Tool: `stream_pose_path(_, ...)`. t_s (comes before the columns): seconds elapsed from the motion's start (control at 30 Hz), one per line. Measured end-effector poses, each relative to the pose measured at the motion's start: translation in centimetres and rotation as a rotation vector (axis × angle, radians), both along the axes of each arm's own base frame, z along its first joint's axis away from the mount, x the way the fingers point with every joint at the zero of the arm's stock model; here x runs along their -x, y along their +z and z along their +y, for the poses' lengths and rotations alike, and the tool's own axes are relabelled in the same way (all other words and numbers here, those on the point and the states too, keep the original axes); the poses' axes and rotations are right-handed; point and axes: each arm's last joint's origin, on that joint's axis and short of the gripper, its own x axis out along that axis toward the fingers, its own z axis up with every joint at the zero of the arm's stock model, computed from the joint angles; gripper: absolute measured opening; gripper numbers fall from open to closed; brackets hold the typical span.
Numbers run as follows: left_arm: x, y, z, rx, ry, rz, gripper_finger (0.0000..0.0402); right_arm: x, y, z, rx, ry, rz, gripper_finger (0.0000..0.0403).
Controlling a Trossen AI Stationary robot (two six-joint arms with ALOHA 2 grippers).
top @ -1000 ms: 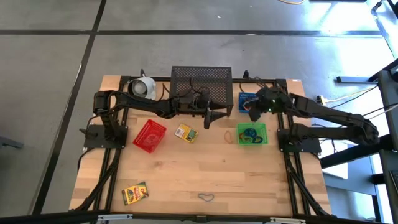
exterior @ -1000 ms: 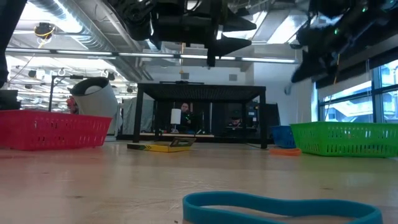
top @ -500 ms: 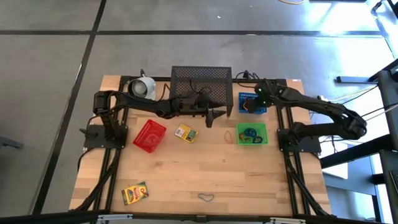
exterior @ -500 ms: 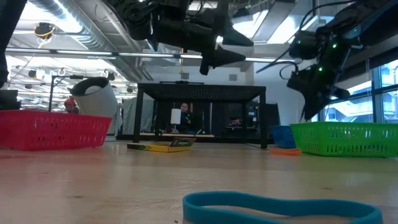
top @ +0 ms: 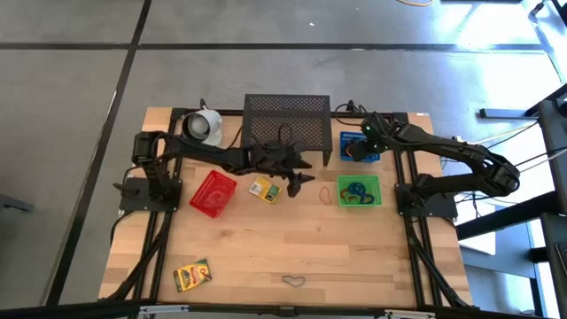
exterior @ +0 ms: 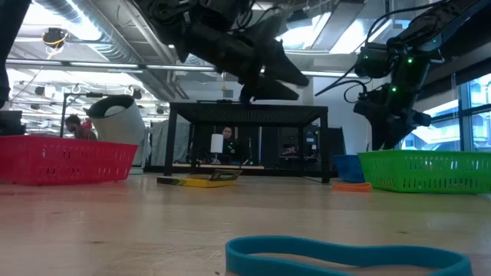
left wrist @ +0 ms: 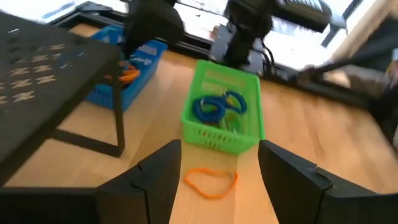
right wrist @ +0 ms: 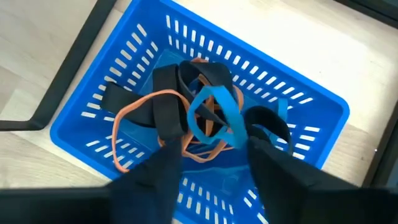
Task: Pick & Place Office Desk Supplies
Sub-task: Put the blue rubber band into the blue bin, then put the orange rubber band into the blue bin
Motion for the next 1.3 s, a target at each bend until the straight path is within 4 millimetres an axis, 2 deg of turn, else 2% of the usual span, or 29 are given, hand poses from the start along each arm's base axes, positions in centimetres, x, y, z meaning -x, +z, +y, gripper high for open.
stream_pose_path(0.17, -0.2, -0.6, -1.4, -0.193, -0.122, 0.044, 0.021, 0.2, 0.5, 0.2, 0.018, -0.003, -0.024, 0.0254)
stream_pose_path(0.33, -0.7, -2.6, -2.4, -0.319, -0.217, 0.106, 0.021, 0.6, 1.5, 0.5, 0.049, -0.026, -0.075, 0.0287)
stream_pose_path(0.6, -1.8, -5.8, -2.8, -0.306, -0.288, 0.164, 0.021, 0.5, 3.0, 1.3, 0.091, 0.0, -0.12, 0.0283)
stream_pose_path(0.77, -5.0, -6.8, -3.8, -0.32, -0.388, 0.149, 0.021, -0.2, 4.7, 1.8, 0.14, 0.014, -0.108, 0.028)
stream_pose_path(0.87, -6.9, -7.4, -4.0, -0.348, -0.419, 0.201, 0.021, -0.2, 5.4, 2.2, 0.155, 0.017, -0.067, 0.028)
stream_pose_path(1.1, -9.8, -9.7, -3.3, -0.338, -0.407, 0.359, 0.021, -0.1, 5.3, 3.0, 0.077, 0.039, -0.048, 0.028)
stream_pose_path(1.3, -10.0, -10.0, -2.7, -0.305, -0.389, 0.463, 0.0207, -0.5, 5.3, 3.7, 0.069, 0.064, -0.062, 0.028)
